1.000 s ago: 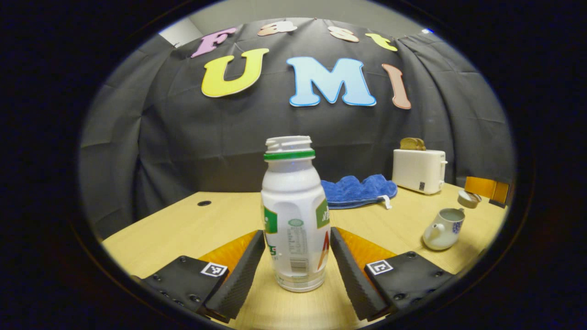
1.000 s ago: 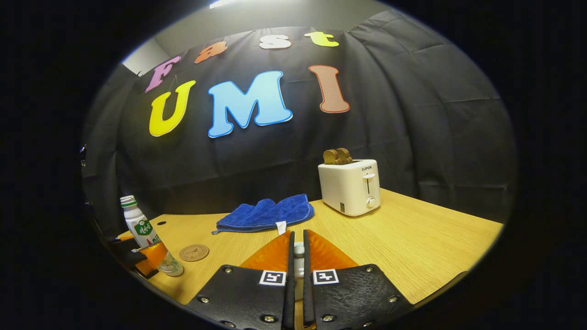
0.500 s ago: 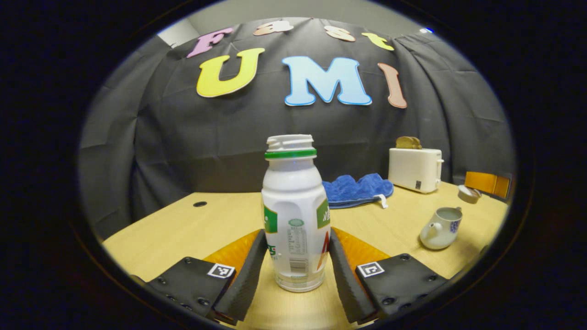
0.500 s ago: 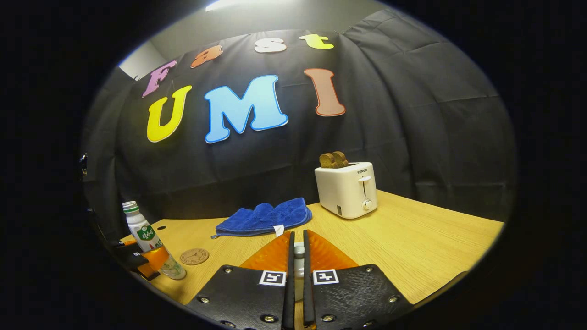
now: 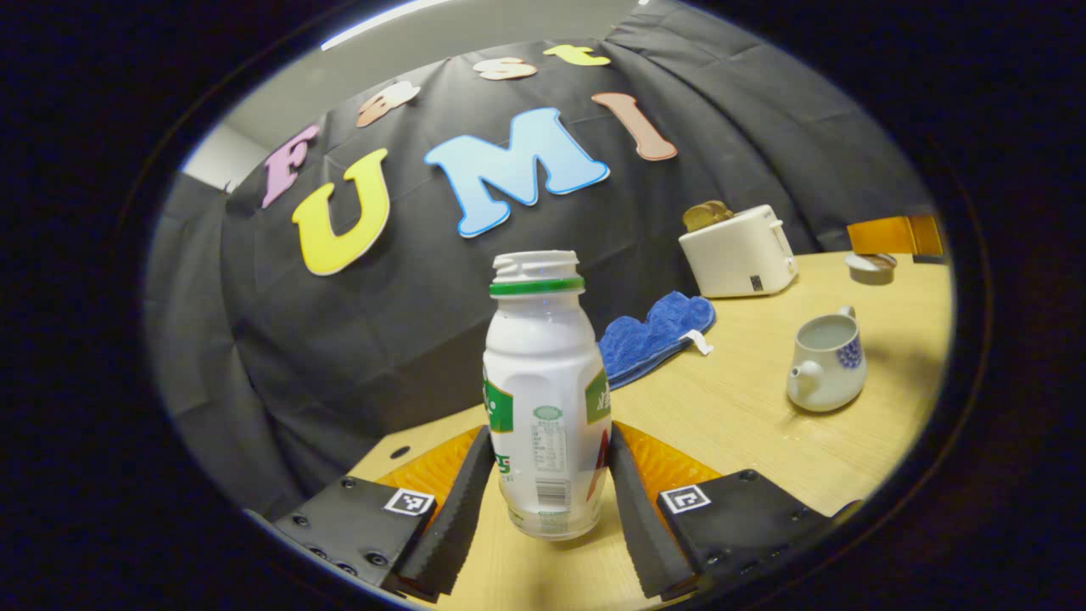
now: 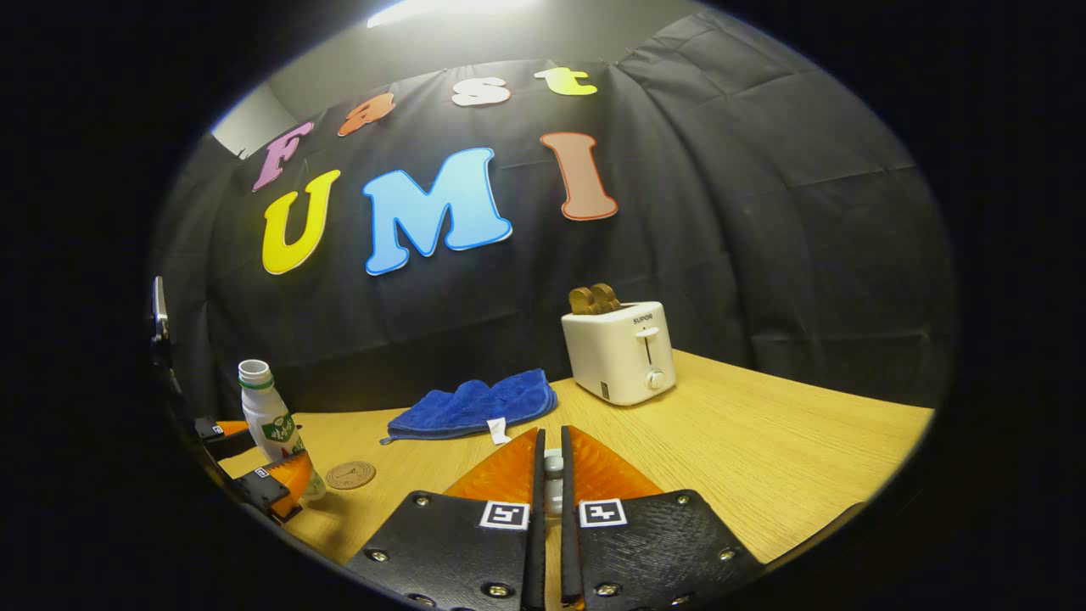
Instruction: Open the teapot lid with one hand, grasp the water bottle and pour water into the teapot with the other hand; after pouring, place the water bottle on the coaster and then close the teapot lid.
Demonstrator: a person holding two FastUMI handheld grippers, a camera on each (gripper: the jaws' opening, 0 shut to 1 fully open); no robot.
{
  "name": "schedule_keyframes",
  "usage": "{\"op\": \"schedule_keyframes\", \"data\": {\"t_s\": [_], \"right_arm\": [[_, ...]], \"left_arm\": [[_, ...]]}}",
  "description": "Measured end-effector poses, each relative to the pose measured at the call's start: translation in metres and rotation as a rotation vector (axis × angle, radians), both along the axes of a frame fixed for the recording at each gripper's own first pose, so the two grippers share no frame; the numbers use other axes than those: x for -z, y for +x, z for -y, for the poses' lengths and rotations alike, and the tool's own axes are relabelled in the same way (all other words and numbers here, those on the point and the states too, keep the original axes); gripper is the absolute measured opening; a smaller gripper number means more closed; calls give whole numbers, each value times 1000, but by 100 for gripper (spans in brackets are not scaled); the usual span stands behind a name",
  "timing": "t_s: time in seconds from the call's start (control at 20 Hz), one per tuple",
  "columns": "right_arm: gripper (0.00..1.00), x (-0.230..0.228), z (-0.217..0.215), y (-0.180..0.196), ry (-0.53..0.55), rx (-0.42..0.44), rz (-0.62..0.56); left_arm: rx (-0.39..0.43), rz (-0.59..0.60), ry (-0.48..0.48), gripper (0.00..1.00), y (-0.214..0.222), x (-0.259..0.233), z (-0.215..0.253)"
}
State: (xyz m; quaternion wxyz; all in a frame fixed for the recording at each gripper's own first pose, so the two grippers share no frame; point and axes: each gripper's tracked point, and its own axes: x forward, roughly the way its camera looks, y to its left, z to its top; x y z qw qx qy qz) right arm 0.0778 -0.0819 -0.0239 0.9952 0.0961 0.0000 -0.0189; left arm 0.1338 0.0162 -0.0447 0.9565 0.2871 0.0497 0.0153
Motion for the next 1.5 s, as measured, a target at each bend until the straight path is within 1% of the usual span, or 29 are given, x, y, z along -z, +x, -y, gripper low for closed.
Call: {"op": "schedule_keyframes", "data": {"t_s": [0.1,0.2,0.25,0.35,0.45,0.65,0.75,0.9,0.95,1.0,1.2,1.35,1.4,1.45,1.5], "right_arm": [[7,4,10,-3,11,12,-7],[7,5,18,-7,13,16,-3],[7,6,20,-9,12,18,-1],[7,6,24,-12,1,16,6],[7,6,25,-15,2,6,11],[7,5,29,-23,10,-2,27],[7,4,34,-26,9,10,42],[7,4,38,-30,42,8,51],[7,5,38,-30,49,8,51],[7,5,38,-30,52,7,52],[7,3,39,-32,52,9,65],[7,3,40,-32,57,12,68],[7,3,41,-32,58,14,68],[7,3,42,-33,60,17,68],[7,3,43,-33,62,20,68]], "left_arm": [[19,7,98,86,5,-4,9],[38,5,174,86,10,-5,19],[46,5,212,77,12,-4,23],[57,5,295,77,15,-4,32],[69,7,380,86,20,-4,41],[90,24,549,86,17,-8,51],[107,33,608,86,18,-10,59],[124,51,715,86,30,-15,73],[132,58,747,77,33,-16,77],[142,63,769,86,29,-19,80],[172,74,862,86,32,-21,90],[194,74,906,86,31,-18,96],[197,74,926,82,33,-18,97],[198,72,948,86,34,-17,96],[197,69,964,86,32,-15,96]]}}
